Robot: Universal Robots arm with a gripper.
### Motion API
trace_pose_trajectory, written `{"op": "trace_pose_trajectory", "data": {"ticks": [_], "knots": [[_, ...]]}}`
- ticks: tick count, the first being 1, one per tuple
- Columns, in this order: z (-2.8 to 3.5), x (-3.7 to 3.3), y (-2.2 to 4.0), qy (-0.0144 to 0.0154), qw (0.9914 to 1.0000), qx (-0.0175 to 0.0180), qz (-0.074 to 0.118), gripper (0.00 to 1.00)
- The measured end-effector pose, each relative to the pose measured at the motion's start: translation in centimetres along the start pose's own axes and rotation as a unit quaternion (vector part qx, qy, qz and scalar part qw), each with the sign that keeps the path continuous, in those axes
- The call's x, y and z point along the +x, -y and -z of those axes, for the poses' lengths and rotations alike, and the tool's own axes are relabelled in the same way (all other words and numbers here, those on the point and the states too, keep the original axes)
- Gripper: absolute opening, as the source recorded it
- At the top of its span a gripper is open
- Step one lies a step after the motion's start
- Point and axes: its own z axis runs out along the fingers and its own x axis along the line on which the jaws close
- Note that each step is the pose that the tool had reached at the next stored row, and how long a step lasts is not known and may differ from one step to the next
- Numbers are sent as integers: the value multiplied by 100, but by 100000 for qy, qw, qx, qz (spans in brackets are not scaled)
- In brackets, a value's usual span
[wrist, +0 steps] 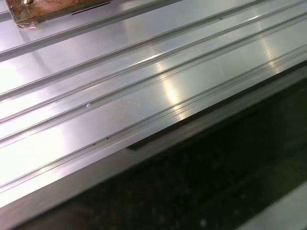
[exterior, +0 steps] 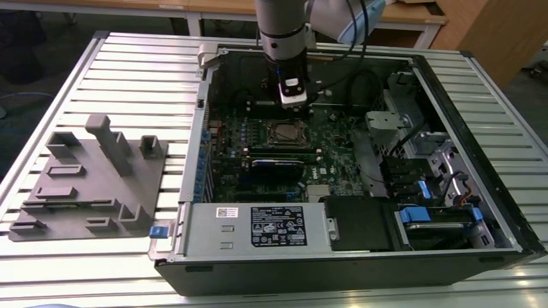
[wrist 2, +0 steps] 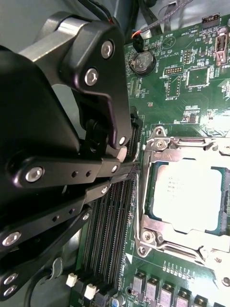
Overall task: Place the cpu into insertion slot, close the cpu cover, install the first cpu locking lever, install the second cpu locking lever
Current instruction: 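Install the first cpu locking lever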
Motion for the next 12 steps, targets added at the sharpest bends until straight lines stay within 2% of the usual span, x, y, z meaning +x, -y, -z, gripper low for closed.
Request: {"op": "trace_pose_trajectory", "data": {"ticks": [8,10,12], "knots": [[-27,4,6,606,99990,1241,317,11],[-35,5,7,757,99985,1484,385,11],[-37,5,7,794,99984,1563,410,11]]}}
